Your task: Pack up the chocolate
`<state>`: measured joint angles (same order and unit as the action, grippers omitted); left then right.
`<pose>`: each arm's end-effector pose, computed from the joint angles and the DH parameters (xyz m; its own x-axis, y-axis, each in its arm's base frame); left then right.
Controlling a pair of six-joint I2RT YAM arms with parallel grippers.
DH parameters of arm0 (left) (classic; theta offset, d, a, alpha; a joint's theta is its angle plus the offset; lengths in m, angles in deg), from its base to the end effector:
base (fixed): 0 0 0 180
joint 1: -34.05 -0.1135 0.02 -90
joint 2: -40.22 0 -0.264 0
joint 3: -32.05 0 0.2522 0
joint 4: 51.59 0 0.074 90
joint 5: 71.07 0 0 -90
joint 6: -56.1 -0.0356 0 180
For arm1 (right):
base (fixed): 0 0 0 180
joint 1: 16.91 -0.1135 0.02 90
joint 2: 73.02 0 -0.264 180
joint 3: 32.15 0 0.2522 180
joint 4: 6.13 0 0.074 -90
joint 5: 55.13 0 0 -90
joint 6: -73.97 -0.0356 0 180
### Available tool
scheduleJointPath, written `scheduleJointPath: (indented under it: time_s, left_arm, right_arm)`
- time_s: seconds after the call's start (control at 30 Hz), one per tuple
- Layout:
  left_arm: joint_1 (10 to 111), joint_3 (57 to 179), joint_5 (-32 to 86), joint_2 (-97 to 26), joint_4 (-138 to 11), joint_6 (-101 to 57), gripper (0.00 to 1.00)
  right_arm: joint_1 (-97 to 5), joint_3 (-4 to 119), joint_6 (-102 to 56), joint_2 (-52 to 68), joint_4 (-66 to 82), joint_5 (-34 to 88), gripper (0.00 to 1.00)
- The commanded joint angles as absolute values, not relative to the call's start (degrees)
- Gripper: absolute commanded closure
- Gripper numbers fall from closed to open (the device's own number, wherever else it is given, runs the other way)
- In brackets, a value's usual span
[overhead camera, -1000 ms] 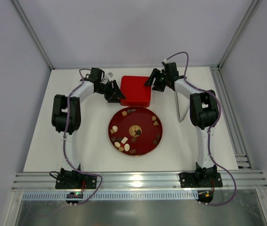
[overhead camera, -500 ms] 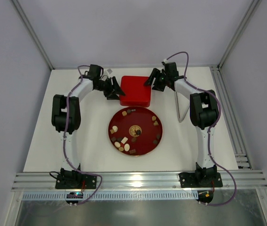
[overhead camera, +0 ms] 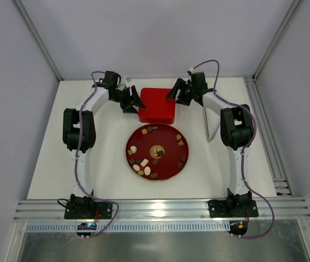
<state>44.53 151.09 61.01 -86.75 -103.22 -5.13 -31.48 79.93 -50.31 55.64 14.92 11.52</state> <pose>0.4671 -0.1107 0.2030 -0.9688 -0.1841 -0.1660 0.0030 0.6611 -0.7503 0.4911 0.1422 0.1825 -0.7895 0.3291 -0.5181 -0.1090 0.7555 0.6460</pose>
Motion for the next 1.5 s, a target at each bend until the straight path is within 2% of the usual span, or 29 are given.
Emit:
scheduleJointPath:
  time_s: [0.0,0.13,0.3,0.5,0.83,0.93,1.03,1.47]
  left_arm:
    - [44.34,155.05,58.84,-87.74,-106.91,-7.97,0.39]
    - [44.25,155.67,56.37,-87.31,-108.68,-10.17,0.27]
    - [43.99,157.6,56.45,-88.88,-109.56,-11.49,0.21]
    - [43.98,162.09,57.6,-92.66,-108.07,-10.96,0.2]
    - [43.9,162.36,58.83,-93.99,-98.93,-7.71,0.2]
    - [43.9,163.05,58.13,-93.81,-98.14,-7.53,0.2]
    - [43.9,163.85,58.13,-94.25,-97.87,-7.27,0.2]
    - [44.07,167.89,57.6,-95.21,-98.57,-6.57,0.21]
  right_arm:
    - [-31.77,79.69,-50.83,54.51,12.38,10.88,0.25]
    - [-31.77,79.78,-50.83,54.77,12.47,10.79,0.25]
    - [-31.77,80.75,-50.92,55.65,12.47,9.74,0.29]
    - [-31.77,83.04,-50.66,57.41,13.61,7.98,0.37]
    - [-31.77,81.63,-50.13,57.59,13.17,7.36,0.47]
    - [-31.77,80.23,-50.04,57.06,12.47,7.63,0.48]
    - [-31.77,79.43,-50.22,56.71,11.76,7.54,0.4]
    - [-31.86,78.73,-50.22,55.21,10.97,7.37,0.39]
